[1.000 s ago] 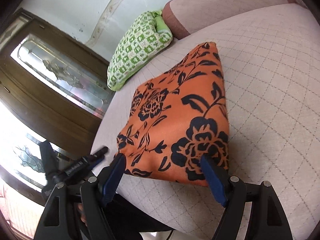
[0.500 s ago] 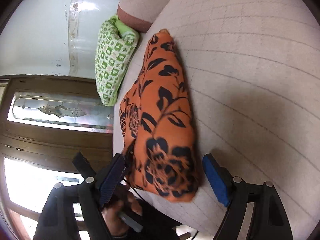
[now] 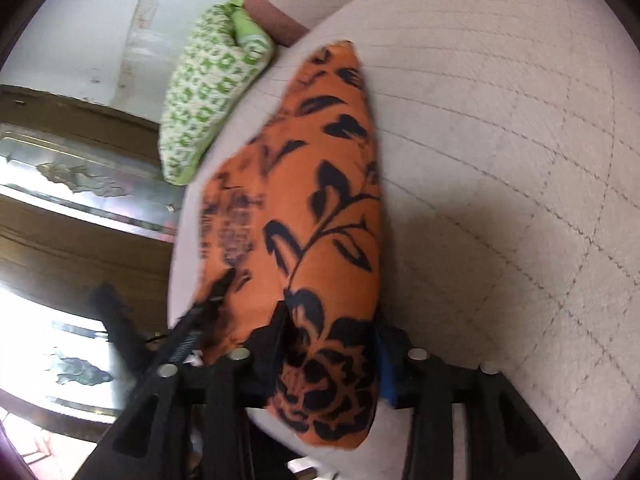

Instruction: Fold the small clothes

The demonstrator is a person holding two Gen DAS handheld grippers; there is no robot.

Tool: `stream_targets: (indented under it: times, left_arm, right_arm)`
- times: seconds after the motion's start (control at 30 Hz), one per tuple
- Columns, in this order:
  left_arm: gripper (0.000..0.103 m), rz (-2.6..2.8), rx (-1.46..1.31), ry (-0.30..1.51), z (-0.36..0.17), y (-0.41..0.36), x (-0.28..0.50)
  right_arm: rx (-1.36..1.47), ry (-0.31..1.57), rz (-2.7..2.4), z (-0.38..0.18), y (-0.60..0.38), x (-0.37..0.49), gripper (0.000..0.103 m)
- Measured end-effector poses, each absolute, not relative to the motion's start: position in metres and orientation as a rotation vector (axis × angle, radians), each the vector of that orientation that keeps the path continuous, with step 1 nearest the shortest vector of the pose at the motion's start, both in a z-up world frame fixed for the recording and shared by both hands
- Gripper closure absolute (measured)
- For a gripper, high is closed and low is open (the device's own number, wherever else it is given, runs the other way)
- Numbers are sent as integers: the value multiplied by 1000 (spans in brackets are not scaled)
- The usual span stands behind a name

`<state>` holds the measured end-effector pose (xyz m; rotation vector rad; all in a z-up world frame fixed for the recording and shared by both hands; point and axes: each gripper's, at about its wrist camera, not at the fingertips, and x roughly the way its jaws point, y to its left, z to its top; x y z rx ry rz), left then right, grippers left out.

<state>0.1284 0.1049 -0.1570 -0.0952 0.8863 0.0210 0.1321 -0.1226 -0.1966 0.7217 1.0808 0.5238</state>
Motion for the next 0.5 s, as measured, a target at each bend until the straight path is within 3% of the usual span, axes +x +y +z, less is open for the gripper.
stream_targets:
  times: [0.17,0.23,0.27,0.3,0.33,0.43,0.5]
  left_arm:
    - [22,19,-101,884,-157,104,126]
    - [22,20,-103,883,-157,104,127]
    - [22,19,-103,883,-157,104,125]
    - [22,19,-105,882,-157,105,126]
    - [22,17,-108,881,-157,106,125]
    - [22,13,-115,879,-158,106,124]
    - [22,5,-110,884,-159,104,126]
  right_arm:
    - [843,1009,515,-185,-146,159,27]
    - [907,1062,537,-201,-145,185,27]
    - [956,1113,556,-214,-139,196,33]
    - [974,1137,576,-217,-134,201,58]
    - [895,1111,563,-206,-127,200,65]
    - [701,1013,527,-175,-112,183,72]
    - [661,1087,450,-204,-114,191,71]
